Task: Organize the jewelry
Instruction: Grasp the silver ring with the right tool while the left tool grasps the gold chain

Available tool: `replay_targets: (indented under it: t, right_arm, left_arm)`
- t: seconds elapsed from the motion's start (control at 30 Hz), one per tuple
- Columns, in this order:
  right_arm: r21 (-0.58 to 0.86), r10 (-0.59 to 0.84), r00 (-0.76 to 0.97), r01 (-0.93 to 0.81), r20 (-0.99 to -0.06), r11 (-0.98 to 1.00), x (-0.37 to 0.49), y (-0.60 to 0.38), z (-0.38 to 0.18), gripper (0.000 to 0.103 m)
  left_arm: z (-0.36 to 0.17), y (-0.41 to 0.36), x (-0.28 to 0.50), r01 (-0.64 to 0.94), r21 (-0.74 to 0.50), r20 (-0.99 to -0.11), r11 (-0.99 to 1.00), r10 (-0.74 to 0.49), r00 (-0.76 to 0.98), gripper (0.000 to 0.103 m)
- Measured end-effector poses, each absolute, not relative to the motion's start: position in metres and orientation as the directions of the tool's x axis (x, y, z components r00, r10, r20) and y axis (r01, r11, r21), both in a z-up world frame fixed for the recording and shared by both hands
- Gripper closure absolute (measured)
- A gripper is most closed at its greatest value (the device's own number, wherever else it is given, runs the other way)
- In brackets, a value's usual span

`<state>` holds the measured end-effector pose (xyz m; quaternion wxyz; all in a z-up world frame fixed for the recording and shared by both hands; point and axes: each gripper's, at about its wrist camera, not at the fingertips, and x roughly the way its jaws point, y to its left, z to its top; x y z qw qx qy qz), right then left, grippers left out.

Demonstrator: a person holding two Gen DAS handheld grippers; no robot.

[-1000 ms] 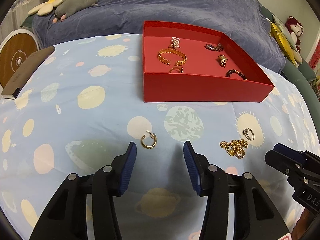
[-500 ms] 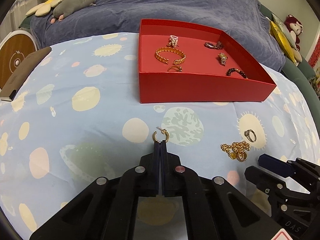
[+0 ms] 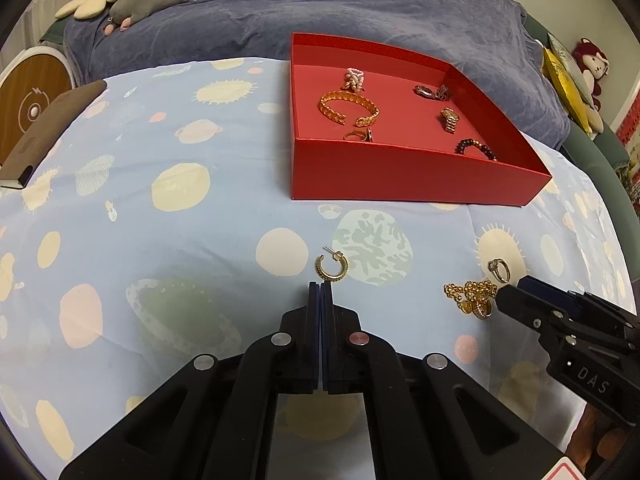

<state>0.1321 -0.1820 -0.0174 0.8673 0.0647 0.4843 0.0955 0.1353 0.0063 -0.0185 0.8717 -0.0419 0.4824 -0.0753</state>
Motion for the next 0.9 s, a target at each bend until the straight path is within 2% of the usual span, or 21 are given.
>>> replay_targets:
  t: [0.33, 0.43, 0.9]
  right_arm:
    - [0.134, 0.169, 0.546, -0.104, -0.820, 0.986, 0.149, -0.178, -0.024, 0.069]
    - [0.078, 0.124, 0.560, -0.106, -0.819, 0.991, 0.150, -0.176, -0.025, 0.082]
    - [0.115, 0.149, 0.569, -0.095, -0.809, 0.989, 0.137, -0.191, -0.012, 0.082]
  left_arm:
    - [-0.017, 0.007, 0.134, 0.092, -0.167, -0.838, 0.982, -0.191, 0.512, 0.103]
    - [-0.017, 0.008, 0.134, 0.091, -0.171, -0.838, 0.981, -0.194, 0.510, 0.103]
    - [-0.009, -0.027, 0.132, 0.179, -0.262, -0.808, 0.948, -0.317, 0.497, 0.101]
